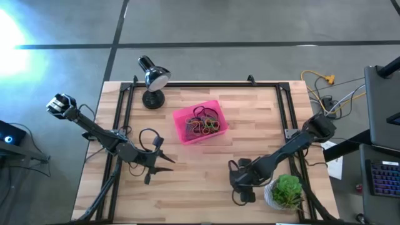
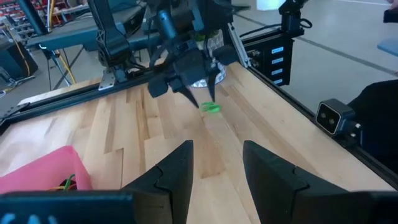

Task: Pick and place rubber bands into bin
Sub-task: Put the green rubber band into the red bin

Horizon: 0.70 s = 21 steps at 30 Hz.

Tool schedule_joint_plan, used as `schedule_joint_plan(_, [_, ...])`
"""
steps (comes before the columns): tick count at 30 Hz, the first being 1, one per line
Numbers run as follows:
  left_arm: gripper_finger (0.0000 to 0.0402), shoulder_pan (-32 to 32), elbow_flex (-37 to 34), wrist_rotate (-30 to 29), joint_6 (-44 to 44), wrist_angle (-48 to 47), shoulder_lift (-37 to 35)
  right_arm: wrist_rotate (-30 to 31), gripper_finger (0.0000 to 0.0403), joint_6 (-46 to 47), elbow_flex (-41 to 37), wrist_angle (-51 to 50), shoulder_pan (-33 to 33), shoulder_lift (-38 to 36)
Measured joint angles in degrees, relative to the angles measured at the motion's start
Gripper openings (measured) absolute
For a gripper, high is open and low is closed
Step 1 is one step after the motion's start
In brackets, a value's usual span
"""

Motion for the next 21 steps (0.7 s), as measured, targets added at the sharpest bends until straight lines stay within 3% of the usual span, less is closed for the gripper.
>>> schedule_joint_plan(12, [0.0125,0.0,0.0,0.0,0.0,0.2,0.0,-1.5,0.0195,2.6,0.5,-0.5,0.6,3.0])
schedule_joint_plan(21, [0.0125,0.0,0.0,0.0,0.0,0.2,0.0,-3.2,0.0196,4.3,0.7,-0.8,0.9,4.6])
